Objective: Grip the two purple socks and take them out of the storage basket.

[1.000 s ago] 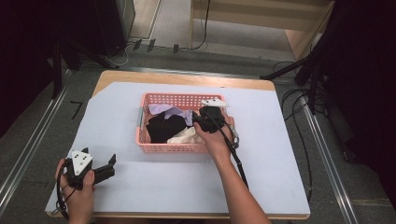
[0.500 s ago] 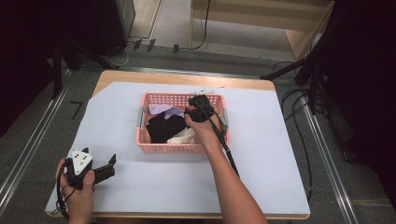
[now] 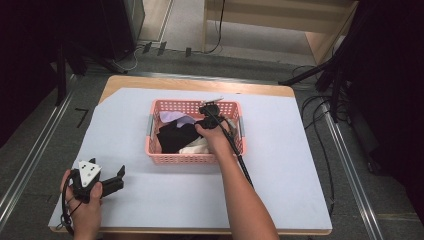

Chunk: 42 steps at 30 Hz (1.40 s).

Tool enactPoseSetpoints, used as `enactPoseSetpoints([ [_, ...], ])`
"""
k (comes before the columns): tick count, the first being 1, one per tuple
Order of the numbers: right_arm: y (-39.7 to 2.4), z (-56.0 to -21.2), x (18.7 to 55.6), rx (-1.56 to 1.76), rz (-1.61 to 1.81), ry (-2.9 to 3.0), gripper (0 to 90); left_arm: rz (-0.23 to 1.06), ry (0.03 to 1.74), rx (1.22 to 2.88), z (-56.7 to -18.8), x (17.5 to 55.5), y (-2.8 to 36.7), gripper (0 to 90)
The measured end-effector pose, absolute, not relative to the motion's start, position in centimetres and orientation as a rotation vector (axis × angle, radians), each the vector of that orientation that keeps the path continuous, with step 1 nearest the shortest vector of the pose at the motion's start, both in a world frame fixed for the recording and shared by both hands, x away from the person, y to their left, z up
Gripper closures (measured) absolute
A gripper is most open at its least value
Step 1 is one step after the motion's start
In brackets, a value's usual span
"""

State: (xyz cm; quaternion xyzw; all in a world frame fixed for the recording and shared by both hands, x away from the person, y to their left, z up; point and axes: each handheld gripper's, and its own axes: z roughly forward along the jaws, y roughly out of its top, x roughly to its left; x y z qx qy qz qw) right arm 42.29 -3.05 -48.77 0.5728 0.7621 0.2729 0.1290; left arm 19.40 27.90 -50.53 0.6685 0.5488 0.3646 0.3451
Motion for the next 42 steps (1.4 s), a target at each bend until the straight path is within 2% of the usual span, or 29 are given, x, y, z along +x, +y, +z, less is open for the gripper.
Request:
enactPoseSetpoints([
  [1, -3.2, -48.4, 42.3, 1.685, 0.791, 2.229, 75.5, 0.947, 1.424, 1.736, -50.5, 19.4, 27.9, 8.2],
  [2, -3.2, -48.4, 42.3, 1.685, 0.791, 2.229, 75.5, 0.947, 1.424, 1.736, -50.5, 19.4, 27.9, 8.2],
  [5, -3.4, -47.9, 42.0, 1.658, 0.798, 2.221, 85.8, 0.943, 1.425, 1.739, -50.5, 19.4, 27.9, 8.2],
  [23, -5.6, -41.0, 39.2, 1.441, 1.277, 1.922, 87.5, 0.943, 1.422, 1.754, -50.5, 19.5, 27.8, 8.2],
  [42, -8.8, -37.5, 37.4, 1.244, 1.481, 1.674, 87.5, 0.948, 1.418, 1.751, -50.6, 19.5, 27.8, 8.3],
])
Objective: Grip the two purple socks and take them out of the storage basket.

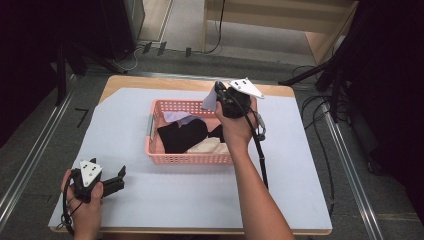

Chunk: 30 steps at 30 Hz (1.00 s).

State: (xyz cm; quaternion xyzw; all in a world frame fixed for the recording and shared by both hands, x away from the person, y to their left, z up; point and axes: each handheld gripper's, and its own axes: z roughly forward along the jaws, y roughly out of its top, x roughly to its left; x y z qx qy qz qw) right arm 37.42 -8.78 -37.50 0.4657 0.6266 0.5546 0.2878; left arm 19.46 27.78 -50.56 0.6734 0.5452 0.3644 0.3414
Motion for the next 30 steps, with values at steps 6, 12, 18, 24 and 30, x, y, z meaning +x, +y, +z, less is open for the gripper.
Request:
enactPoseSetpoints([
  [6, -10.4, -36.8, 37.0, 1.236, 1.488, 1.608, 87.5, 0.94, 1.422, 1.736, -50.5, 19.4, 27.9, 8.2],
  [12, -13.0, -36.2, 36.5, 1.251, 1.486, 1.55, 87.5, 0.939, 1.419, 1.734, -50.5, 19.4, 28.0, 8.3],
  [18, -15.8, -36.5, 36.1, 1.283, 1.456, 1.508, 87.4, 0.938, 1.419, 1.734, -50.5, 19.4, 28.0, 8.2],
  [24, -18.5, -37.6, 35.7, 1.332, 1.425, 1.474, 87.4, 0.94, 1.417, 1.733, -50.5, 19.4, 28.0, 8.2],
  [30, -20.7, -39.8, 35.5, 1.414, 1.372, 1.461, 87.4, 0.95, 1.42, 1.725, -50.5, 19.3, 28.0, 8.2],
])
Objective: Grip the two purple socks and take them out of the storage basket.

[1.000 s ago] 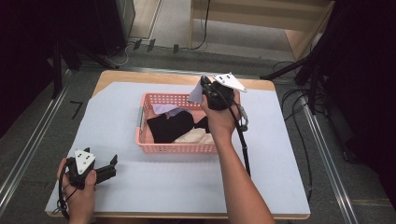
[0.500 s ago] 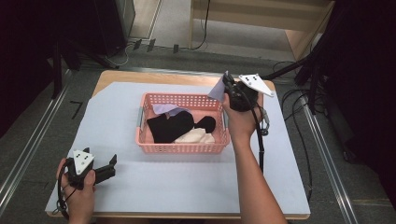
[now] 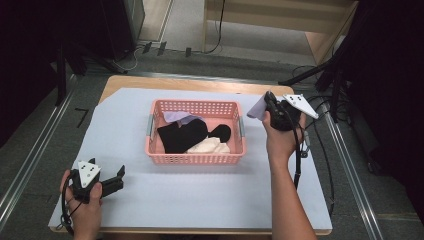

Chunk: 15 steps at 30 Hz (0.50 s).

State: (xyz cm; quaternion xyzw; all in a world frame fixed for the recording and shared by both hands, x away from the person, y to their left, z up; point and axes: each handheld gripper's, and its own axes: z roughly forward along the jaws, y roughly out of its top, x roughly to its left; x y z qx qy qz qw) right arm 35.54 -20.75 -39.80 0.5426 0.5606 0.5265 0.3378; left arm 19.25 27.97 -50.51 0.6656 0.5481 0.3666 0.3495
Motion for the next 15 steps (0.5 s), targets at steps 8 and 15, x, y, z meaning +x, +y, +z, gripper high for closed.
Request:
enactPoseSetpoints([
  [8, -22.0, -43.7, 35.7, 1.518, 1.21, 1.505, 80.3, 0.953, 1.418, 1.722, -50.5, 19.2, 28.0, 8.3],
  [15, -20.7, -43.8, 35.9, 1.515, 1.303, 1.477, 61.1, 0.955, 1.416, 1.722, -50.5, 19.2, 27.9, 8.2],
])
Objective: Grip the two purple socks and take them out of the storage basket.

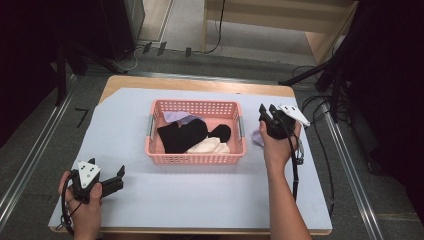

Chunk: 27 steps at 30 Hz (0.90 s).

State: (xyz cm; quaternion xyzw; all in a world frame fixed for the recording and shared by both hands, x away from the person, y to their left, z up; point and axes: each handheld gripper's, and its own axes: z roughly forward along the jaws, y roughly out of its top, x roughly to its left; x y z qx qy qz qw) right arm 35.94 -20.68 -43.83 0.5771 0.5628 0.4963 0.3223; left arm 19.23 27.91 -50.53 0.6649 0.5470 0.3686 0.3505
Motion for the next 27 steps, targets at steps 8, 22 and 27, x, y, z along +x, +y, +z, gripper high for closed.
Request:
enactPoseSetpoints([
  [8, -16.3, -42.5, 36.5, 1.456, 1.346, 1.565, 63.8, 0.957, 1.415, 1.724, -50.5, 19.2, 27.9, 8.2],
  [22, -6.6, -43.2, 39.0, 1.384, 1.297, 1.853, 67.1, 0.951, 1.418, 1.722, -50.5, 19.2, 27.9, 8.2],
  [27, -4.2, -44.4, 40.0, 1.379, 1.278, 1.931, 67.9, 0.949, 1.421, 1.72, -50.5, 19.3, 27.9, 8.2],
])
